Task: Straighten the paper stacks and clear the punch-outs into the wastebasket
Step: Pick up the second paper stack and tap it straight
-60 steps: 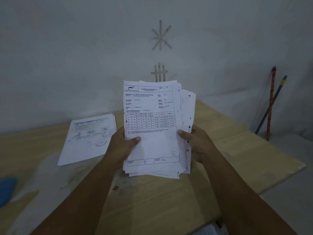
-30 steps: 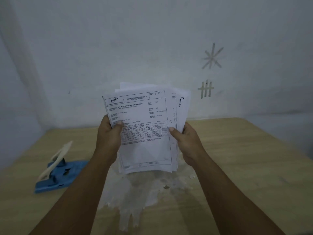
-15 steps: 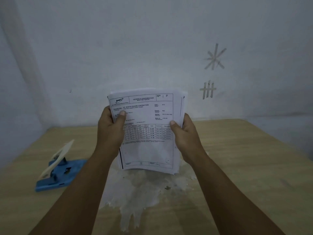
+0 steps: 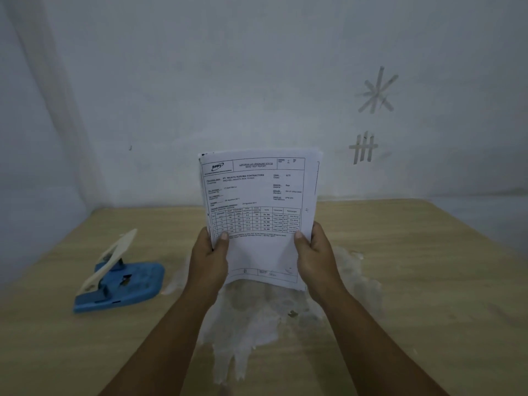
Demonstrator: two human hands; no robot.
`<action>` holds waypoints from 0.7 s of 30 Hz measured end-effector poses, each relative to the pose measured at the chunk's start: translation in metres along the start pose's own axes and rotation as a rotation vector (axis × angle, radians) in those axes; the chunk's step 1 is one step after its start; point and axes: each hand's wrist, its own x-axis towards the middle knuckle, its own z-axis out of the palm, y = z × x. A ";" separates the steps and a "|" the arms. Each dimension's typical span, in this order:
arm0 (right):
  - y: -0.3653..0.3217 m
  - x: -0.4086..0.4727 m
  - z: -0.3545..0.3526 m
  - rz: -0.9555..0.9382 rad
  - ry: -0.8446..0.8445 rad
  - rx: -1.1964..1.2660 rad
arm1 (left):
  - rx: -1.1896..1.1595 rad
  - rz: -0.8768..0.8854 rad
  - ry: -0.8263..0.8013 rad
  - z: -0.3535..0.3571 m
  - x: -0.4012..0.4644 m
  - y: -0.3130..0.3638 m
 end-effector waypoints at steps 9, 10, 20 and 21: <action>0.010 0.000 -0.002 -0.003 -0.035 -0.061 | 0.032 0.006 -0.012 -0.006 0.004 -0.008; 0.014 -0.002 -0.002 0.001 -0.051 -0.091 | 0.046 -0.022 -0.015 -0.007 0.002 -0.015; 0.031 -0.002 -0.012 0.000 -0.075 -0.185 | 0.138 -0.053 0.009 -0.019 0.000 -0.028; 0.033 -0.002 -0.012 0.011 -0.077 -0.198 | 0.151 -0.058 0.008 -0.021 -0.001 -0.030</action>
